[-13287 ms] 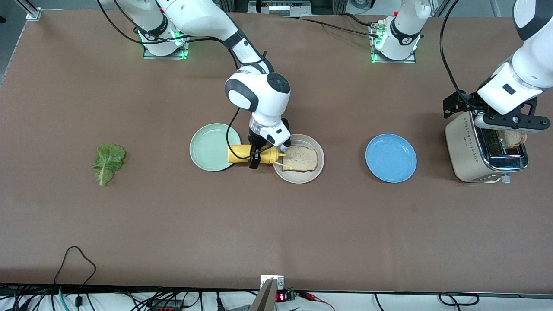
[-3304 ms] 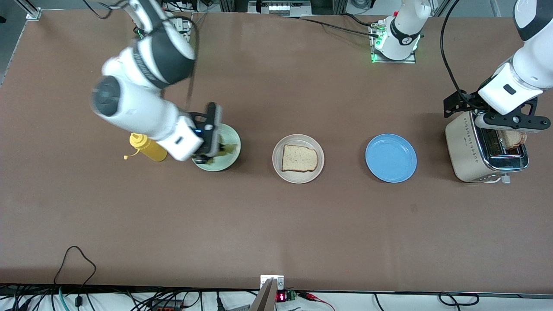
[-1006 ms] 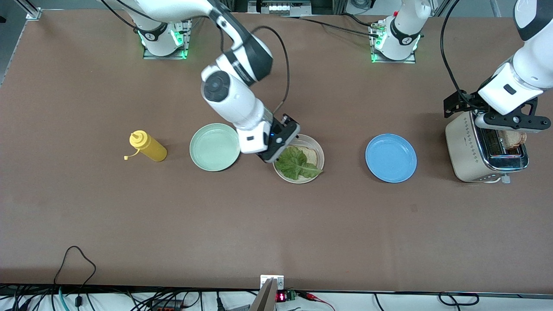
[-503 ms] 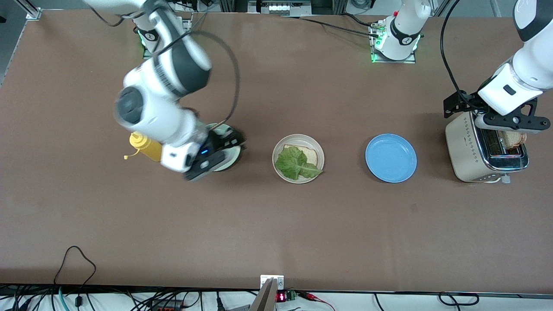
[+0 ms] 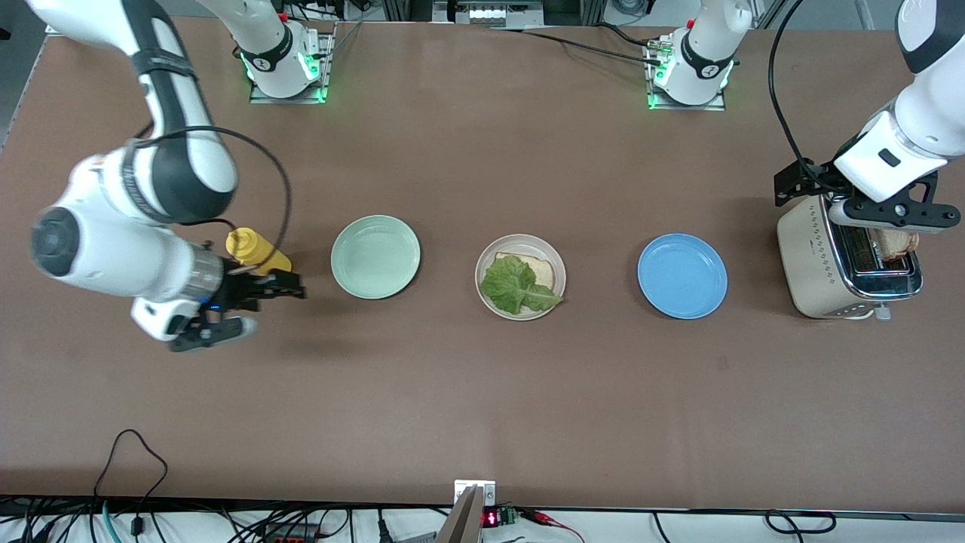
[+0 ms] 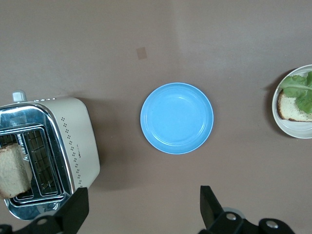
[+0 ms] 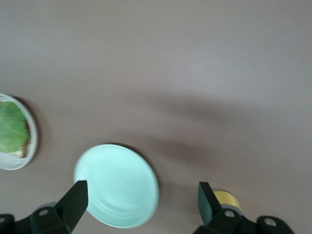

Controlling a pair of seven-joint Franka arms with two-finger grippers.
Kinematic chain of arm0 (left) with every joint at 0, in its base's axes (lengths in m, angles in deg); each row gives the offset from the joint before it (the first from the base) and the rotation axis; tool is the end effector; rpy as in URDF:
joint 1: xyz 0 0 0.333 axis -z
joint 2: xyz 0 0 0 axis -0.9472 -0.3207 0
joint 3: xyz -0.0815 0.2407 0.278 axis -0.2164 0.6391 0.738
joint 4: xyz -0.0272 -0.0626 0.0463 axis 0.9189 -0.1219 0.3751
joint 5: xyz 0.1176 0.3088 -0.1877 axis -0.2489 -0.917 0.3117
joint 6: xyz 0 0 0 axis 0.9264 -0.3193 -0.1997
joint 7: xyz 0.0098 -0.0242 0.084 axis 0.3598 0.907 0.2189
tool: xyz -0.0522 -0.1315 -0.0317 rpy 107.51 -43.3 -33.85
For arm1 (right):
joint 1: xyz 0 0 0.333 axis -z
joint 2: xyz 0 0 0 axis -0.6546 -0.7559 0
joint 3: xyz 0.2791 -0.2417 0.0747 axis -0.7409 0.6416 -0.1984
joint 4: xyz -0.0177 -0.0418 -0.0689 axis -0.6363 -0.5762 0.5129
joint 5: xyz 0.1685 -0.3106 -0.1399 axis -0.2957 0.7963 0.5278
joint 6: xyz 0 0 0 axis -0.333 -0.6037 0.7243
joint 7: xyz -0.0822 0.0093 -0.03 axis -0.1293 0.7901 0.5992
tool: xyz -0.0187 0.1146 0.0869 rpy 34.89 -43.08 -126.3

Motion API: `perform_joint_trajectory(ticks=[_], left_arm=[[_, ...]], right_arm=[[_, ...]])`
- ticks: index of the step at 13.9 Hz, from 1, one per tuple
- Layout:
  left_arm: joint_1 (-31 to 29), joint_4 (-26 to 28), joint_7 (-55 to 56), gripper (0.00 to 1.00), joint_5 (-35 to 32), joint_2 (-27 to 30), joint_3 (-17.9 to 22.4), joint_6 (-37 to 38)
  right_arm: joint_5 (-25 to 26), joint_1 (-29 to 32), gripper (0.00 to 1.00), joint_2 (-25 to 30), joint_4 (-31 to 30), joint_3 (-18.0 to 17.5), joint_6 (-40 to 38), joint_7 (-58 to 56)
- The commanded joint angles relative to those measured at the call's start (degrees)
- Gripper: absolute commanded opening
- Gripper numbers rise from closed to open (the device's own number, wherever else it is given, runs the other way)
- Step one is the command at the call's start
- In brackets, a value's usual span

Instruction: Make sandwich in beige plate with both arms

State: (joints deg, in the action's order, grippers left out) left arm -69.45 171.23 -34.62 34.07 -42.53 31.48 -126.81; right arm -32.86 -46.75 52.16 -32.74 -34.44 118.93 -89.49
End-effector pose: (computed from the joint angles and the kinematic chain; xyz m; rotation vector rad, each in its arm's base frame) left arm 0.5400 -0.0359 0.5835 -3.1122 0.1464 0.0959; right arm 0.6912 0.1222 0.4366 -2.9185 -0.2640 0.0565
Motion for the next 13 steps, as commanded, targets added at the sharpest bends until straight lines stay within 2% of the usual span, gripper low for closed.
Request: perform_joint_trajectory(ticks=[1,4,6,10,11,13], left_arm=[[0.08,-2.48,-0.23,1.0,0.78,-1.48,0.36,0.78],[0.09,-2.92,-0.4,1.0,0.78,-2.01,0.36,0.78],[0.09,-2.92,-0.32,1.0,0.78,-2.01,0.36,0.78],[-1.14,-3.19,-0.23,1.0,2.27,-3.23,0.53,2.71],[-2.1,-5.19,0.12,1.0,2.02,-5.85,0.62,2.97],[-7.62,-6.7,-0.93,1.0,0.44,-8.16,0.71,5.6]], right_arm=[[5.41,4.7,1.0,2.75,-0.95,-1.07,-2.62,-0.34],[13.24,5.15,1.0,6.52,-1.13,0.15,-6.82,0.88],[13.34,5.15,1.0,9.33,-1.74,1.48,-9.38,2.89],[13.17,5.24,1.0,17.32,-6.56,1.48,-10.62,9.06],[13.17,5.5,1.0,19.87,-8.32,1.48,-10.54,8.97],[13.08,5.5,1.0,23.74,-11.13,1.48,-10.1,8.97]])
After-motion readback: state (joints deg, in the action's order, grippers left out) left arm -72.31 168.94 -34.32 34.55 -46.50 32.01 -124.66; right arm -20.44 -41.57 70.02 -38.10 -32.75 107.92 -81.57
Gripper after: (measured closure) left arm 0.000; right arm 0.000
